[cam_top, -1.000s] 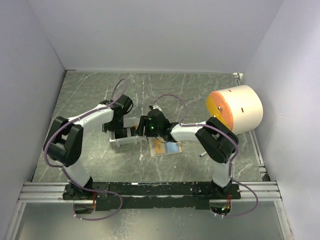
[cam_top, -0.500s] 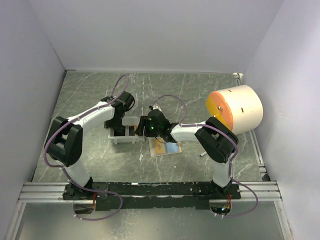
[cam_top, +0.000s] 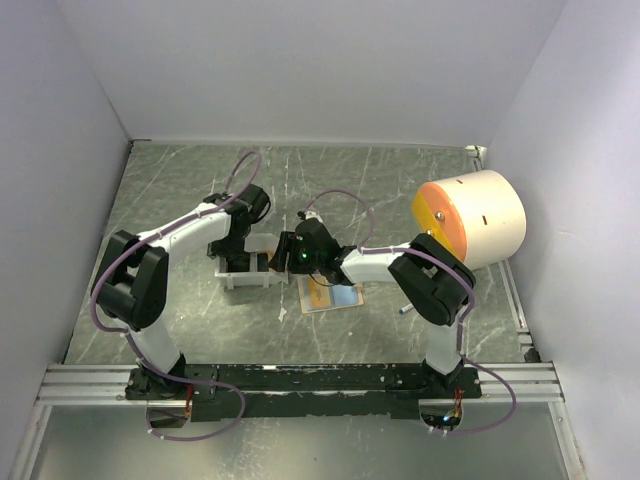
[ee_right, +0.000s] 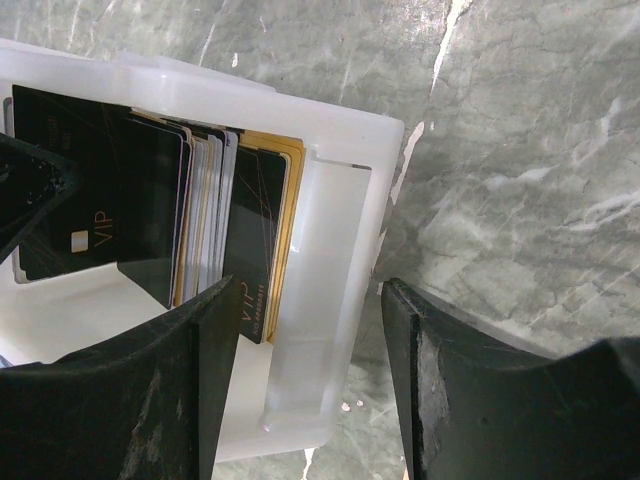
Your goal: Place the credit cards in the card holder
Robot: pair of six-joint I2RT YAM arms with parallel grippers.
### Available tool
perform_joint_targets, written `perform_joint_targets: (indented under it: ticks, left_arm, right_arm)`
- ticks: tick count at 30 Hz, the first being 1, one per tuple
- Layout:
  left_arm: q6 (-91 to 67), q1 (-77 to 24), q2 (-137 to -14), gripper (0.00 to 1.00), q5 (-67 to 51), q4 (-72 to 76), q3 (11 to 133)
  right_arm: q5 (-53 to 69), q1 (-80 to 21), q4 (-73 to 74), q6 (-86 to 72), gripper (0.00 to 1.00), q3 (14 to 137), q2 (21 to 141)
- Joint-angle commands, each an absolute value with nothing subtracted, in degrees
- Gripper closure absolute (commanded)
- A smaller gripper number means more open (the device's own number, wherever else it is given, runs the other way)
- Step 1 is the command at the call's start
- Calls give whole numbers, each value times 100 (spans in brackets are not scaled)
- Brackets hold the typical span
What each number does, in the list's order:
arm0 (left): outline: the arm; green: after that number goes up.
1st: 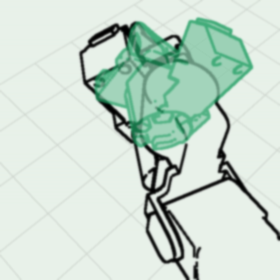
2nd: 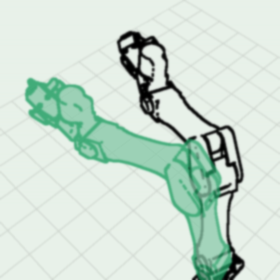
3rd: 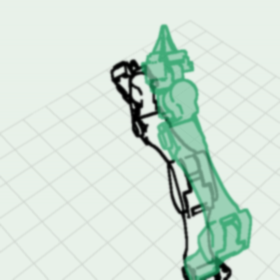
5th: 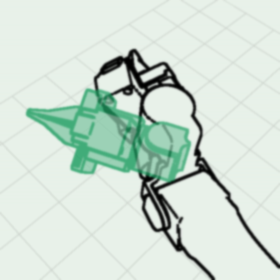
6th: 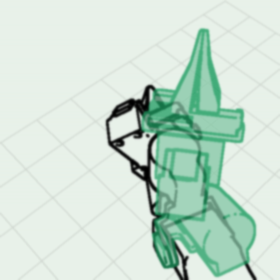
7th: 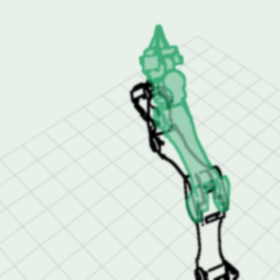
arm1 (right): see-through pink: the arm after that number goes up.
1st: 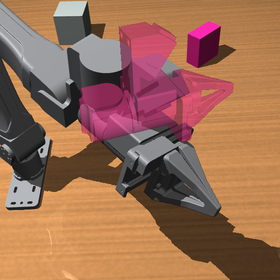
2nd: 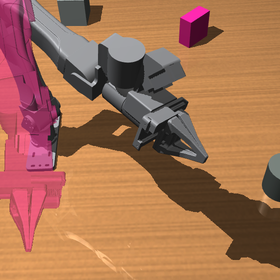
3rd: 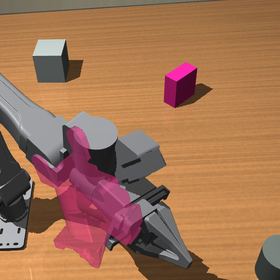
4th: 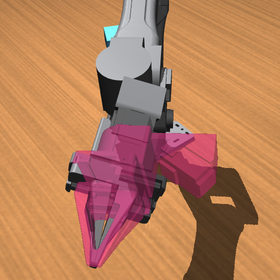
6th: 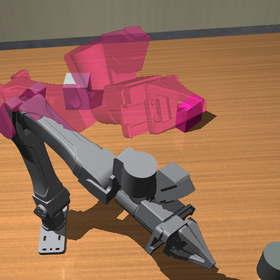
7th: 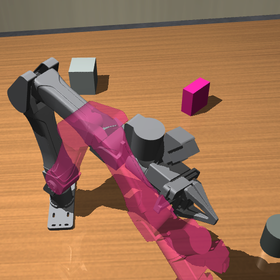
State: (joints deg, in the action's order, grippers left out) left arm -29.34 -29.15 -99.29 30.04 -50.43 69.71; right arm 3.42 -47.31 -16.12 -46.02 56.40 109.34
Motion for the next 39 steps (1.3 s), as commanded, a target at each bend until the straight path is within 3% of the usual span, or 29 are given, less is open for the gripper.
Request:
perform_joint_targets:
  ticks: [1, 5, 15, 21, 25, 39]
  left_arm:
    - [-2741, -2951, -9984, 52, 3398, -5172, 7121]
    - [-2761, -2952, -10043, 54, 3482, -5253, 7171]
    - [-2691, -2949, -10037, 47, 3406, -5195, 7210]
    - [-2617, -2949, -10037, 63, 3334, -5103, 7151]
    - [-2630, -2953, -10025, 68, 3409, -5144, 7200]
    - [-2529, -2953, -10078, 58, 3542, -5273, 7497]
  right_arm:
    - [366, -4726, -1362, -4601, 42, 5563, 11187]
    - [359, -4721, -1363, -4594, 42, 5540, 11188]
    - [370, -4725, -1354, -4597, 43, 5563, 11237]
    - [377, -4721, -1345, -4594, 44, 5583, 11228]
    - [379, -4720, -1346, -4596, 44, 5586, 11248]
    - [375, -4721, -1268, -4545, 45, 5621, 11246]
